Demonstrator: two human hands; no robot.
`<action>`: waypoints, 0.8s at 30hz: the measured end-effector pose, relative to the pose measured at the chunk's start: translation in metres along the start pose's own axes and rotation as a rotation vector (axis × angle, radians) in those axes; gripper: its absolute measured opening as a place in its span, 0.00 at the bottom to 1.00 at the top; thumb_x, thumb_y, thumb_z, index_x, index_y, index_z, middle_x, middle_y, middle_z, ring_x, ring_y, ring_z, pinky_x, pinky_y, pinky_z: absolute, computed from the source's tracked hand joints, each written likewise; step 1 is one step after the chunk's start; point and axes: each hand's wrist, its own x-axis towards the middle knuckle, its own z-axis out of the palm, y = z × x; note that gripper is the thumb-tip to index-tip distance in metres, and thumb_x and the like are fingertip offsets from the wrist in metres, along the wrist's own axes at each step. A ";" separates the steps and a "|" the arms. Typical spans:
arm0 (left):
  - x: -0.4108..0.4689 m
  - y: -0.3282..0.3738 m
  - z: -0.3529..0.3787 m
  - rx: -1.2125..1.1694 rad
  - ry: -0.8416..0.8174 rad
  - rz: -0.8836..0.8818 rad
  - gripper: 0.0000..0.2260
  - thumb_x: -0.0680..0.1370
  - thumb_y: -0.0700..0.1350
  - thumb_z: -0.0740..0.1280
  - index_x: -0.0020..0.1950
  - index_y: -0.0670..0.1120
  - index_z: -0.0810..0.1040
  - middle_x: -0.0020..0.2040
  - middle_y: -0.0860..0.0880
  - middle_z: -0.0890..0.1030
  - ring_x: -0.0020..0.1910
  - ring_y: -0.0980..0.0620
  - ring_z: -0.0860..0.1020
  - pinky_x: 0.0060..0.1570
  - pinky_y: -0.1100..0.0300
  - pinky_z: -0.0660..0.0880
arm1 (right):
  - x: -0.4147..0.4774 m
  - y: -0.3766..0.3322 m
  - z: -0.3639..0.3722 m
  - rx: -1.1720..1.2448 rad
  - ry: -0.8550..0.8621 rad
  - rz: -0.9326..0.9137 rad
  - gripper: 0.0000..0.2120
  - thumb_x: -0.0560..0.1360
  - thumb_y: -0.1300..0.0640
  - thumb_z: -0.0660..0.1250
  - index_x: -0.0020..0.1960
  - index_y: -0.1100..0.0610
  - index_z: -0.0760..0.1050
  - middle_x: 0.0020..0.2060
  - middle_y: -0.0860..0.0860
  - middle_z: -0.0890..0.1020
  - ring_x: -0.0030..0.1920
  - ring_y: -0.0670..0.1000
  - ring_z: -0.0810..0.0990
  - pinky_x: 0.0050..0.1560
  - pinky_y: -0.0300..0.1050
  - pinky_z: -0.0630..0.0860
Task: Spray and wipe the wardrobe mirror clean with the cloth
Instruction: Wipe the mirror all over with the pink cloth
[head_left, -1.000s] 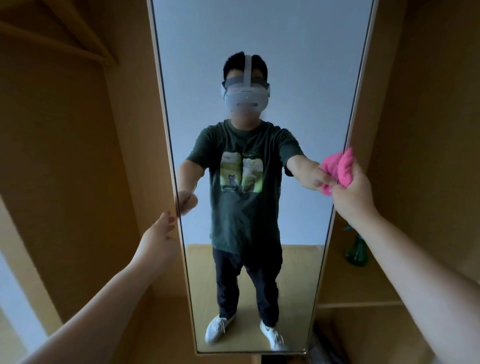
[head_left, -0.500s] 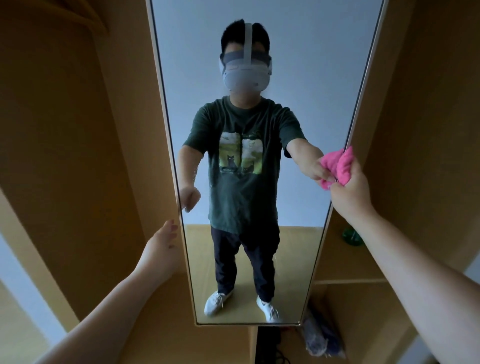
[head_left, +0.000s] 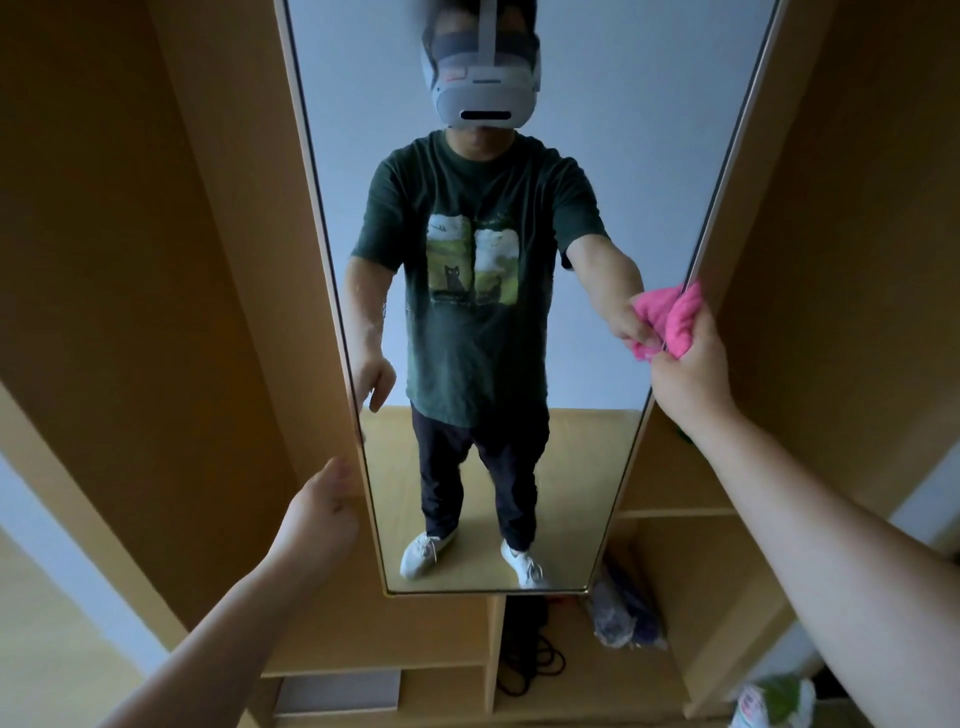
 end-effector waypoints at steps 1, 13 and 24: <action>-0.001 -0.002 0.002 -0.008 -0.008 -0.010 0.29 0.70 0.29 0.57 0.70 0.44 0.69 0.62 0.45 0.77 0.63 0.45 0.74 0.59 0.49 0.75 | -0.001 0.002 0.001 0.000 0.005 0.002 0.19 0.76 0.71 0.62 0.64 0.58 0.69 0.57 0.54 0.78 0.60 0.51 0.79 0.63 0.52 0.76; 0.023 -0.014 0.013 -0.030 -0.018 -0.032 0.29 0.70 0.29 0.58 0.71 0.45 0.67 0.61 0.44 0.77 0.56 0.44 0.77 0.44 0.54 0.77 | -0.019 0.040 0.019 -0.049 0.047 0.083 0.28 0.76 0.71 0.64 0.73 0.57 0.63 0.58 0.48 0.74 0.60 0.45 0.74 0.50 0.17 0.66; 0.029 -0.029 0.036 -0.092 -0.128 -0.008 0.34 0.71 0.35 0.64 0.73 0.57 0.61 0.52 0.62 0.76 0.47 0.63 0.73 0.40 0.67 0.70 | -0.044 0.067 0.032 -0.150 0.026 0.118 0.28 0.76 0.71 0.63 0.73 0.59 0.62 0.61 0.55 0.76 0.62 0.52 0.76 0.65 0.45 0.71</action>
